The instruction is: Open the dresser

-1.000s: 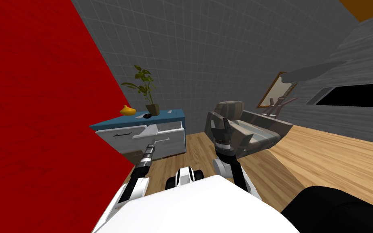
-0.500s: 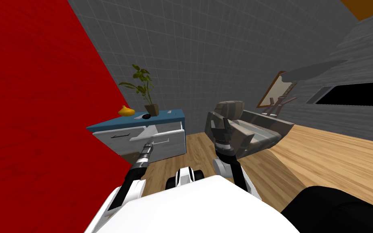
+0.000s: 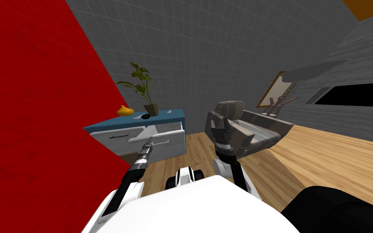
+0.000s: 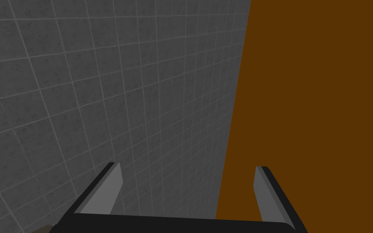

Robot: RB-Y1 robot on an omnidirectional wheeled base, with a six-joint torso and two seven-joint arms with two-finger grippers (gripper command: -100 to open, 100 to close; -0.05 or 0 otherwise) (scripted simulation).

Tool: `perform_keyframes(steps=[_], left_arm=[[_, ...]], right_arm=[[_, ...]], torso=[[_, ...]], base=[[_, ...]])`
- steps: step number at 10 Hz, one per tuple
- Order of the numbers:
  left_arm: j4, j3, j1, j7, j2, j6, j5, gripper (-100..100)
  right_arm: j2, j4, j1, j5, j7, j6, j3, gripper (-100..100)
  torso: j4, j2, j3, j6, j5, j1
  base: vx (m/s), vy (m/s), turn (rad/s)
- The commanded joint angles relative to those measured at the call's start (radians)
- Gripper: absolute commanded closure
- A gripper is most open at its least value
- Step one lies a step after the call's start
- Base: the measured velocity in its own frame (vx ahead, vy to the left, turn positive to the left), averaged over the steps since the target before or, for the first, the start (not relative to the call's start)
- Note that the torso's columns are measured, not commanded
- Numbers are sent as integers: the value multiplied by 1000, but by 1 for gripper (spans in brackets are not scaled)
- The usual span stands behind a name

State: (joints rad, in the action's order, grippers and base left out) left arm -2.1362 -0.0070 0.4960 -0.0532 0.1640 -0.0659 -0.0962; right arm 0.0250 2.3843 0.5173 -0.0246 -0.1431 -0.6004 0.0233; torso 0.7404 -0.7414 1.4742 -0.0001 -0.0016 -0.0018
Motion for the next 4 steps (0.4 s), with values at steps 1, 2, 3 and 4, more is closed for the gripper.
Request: perform_keyframes(steps=[1, 2, 3, 4], left_arm=[[1, 0, 1, 0, 0, 1, 0, 0], [2, 0, 1, 0, 0, 2, 0, 0], [3, 0, 2, 0, 0, 2, 0, 0], [3, 0, 2, 0, 0, 3, 0, 0]], right_arm=[[0, 0, 0, 0, 0, 0, 0, 0], [0, 0, 0, 0, 0, 0, 0, 0], [0, 0, 0, 0, 0, 0, 0, 0], [0, 0, 0, 0, 0, 0, 0, 0]], torso=[[-1, 1, 1, 0, 0, 0], [-1, 2, 1, 0, 1, 1], [-2, 2, 1, 0, 1, 1], [-2, 3, 2, 0, 1, 1]], base=[[0, 0, 0], [0, 0, 0], [0, 0, 0], [0, 0, 0]])
